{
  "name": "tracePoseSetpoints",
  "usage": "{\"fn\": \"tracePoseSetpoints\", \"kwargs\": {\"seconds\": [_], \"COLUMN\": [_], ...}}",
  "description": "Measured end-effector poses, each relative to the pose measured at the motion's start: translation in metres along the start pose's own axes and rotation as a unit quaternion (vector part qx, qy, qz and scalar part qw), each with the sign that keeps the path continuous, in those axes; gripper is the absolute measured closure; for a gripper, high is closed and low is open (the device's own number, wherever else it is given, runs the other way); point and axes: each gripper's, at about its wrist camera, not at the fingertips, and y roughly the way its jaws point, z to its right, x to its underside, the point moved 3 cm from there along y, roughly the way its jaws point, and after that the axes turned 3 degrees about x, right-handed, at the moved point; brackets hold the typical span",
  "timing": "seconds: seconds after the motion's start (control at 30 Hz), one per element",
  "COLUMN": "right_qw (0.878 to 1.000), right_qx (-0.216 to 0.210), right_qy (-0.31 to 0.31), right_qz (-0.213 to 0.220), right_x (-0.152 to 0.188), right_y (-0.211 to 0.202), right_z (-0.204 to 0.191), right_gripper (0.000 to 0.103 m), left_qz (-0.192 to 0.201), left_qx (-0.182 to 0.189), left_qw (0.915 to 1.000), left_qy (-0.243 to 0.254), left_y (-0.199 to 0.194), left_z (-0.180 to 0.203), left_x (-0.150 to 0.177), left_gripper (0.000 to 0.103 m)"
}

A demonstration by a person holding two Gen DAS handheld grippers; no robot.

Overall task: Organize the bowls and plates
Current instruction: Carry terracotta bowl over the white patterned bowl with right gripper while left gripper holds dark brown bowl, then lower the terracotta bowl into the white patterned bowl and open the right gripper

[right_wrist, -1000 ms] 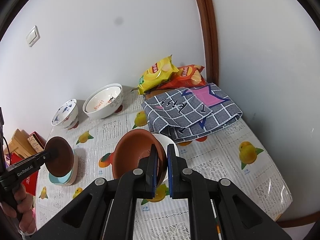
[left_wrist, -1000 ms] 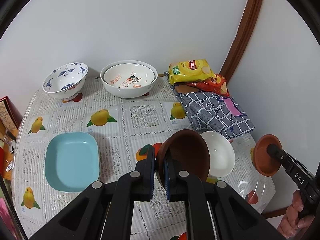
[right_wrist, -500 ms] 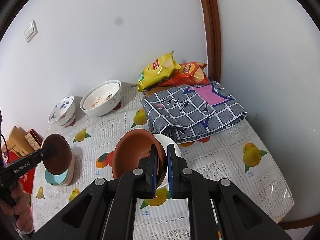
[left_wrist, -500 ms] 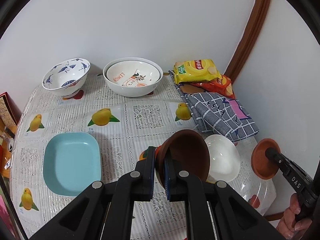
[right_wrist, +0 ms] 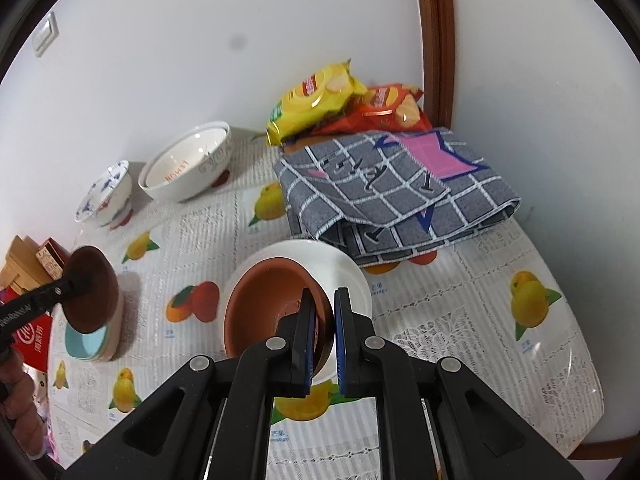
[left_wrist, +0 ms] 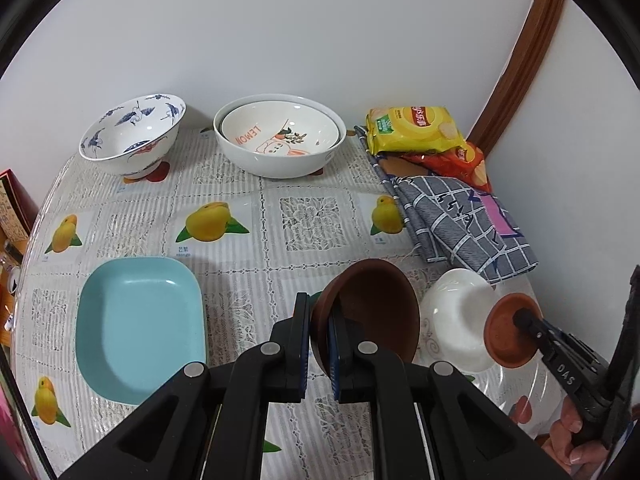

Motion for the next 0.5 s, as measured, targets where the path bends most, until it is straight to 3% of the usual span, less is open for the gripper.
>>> {"fn": "tracePoseSetpoints", "kwargs": {"seconds": [0.5], "right_qw": [0.998], "right_qx": [0.012], "right_qy": [-0.017], "right_qz": [-0.054], "right_x": [0.009], "right_y": [0.059], "right_z": [-0.008], "right_gripper": [0.094], "left_qz": [-0.023], "left_qx": [-0.009], "left_qw": [0.9997], "left_qy": [-0.003], "left_y": [0.03], "left_z": [-0.004], "left_x": [0.001], "left_gripper": [0.095]}}
